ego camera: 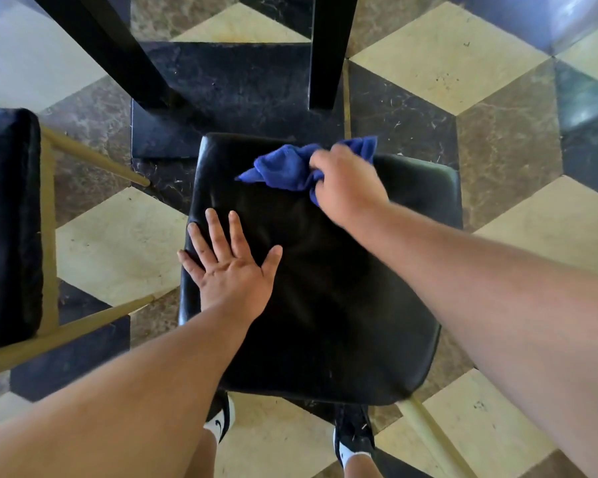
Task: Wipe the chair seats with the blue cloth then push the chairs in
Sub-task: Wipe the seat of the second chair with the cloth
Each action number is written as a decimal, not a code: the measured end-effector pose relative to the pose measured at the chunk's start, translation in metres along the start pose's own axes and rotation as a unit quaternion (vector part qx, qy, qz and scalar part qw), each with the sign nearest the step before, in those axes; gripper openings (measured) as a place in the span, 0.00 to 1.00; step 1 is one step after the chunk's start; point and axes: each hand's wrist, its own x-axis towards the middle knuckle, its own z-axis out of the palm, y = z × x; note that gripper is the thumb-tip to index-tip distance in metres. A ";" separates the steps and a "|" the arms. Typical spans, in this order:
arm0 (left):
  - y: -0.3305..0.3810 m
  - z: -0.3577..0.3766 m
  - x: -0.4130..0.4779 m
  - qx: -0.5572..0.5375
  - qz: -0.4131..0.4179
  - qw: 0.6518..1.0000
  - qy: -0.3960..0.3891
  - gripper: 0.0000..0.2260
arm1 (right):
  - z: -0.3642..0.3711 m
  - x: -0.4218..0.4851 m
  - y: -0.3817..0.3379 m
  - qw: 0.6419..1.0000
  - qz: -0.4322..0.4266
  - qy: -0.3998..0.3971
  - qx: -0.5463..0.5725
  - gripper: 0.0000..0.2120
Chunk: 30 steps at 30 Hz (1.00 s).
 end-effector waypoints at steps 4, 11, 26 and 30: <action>0.008 -0.009 0.007 -0.001 -0.039 0.997 -0.065 0.45 | 0.021 -0.105 -0.014 0.993 -0.065 -0.091 0.029 0.03; 0.024 -0.033 0.009 -0.019 -0.099 0.983 -0.153 0.44 | 0.054 -0.208 -0.016 0.929 -0.216 -0.300 0.002 0.10; 0.023 -0.038 0.005 0.020 -0.064 0.982 -0.176 0.53 | -0.035 -0.008 0.057 1.000 0.022 -0.018 -0.007 0.13; 0.020 -0.043 0.006 0.031 -0.054 0.977 -0.203 0.69 | -0.018 -0.079 0.042 0.998 0.000 -0.070 0.008 0.04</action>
